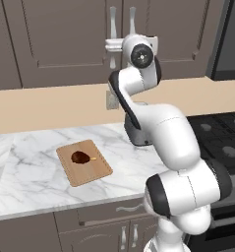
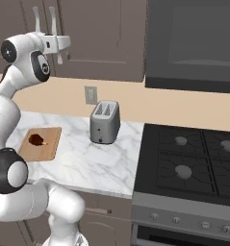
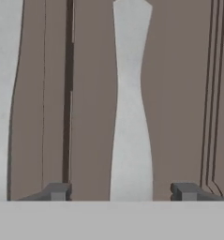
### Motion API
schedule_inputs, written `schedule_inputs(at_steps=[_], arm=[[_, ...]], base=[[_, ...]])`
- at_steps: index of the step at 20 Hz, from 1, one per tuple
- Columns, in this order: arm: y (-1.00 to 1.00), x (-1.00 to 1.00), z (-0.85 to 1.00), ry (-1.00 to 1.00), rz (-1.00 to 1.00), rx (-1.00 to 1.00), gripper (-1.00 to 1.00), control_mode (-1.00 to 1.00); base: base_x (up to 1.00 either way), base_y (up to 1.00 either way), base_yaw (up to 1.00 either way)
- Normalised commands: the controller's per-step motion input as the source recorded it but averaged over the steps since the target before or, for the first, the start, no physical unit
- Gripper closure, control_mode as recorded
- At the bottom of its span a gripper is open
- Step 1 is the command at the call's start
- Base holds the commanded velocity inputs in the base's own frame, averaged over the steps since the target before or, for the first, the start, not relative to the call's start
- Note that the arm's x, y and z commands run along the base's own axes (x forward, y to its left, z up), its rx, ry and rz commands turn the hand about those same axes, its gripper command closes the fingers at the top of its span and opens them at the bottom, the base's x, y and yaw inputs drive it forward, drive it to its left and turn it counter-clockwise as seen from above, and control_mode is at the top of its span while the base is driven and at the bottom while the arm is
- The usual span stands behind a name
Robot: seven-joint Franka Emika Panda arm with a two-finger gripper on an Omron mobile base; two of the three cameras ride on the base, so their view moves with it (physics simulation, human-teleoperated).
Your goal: Open the cabinet, retrieve the rolling pin, and place it next to the meat on the cutting board to prepare for tenderizing.
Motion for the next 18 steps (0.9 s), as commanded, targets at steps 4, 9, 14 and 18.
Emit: schedule_inputs(at_steps=[4,9,14,18], arm=[[0.00,0.27,-0.17,0.10,0.00,0.00,-1.00,-1.00],[0.14,0.39,-0.09,0.09,0.00,0.00,1.00,-1.00],[0.03,0.05,0.00,0.02,0.00,0.00,1.00,-1.00],[0.00,0.08,0.00,-0.02,0.00,0.00,1.00,-1.00]], base=[[0.00,0.00,0.00],[0.00,0.00,0.00],[0.00,0.00,0.00],[0.00,0.00,0.00]])
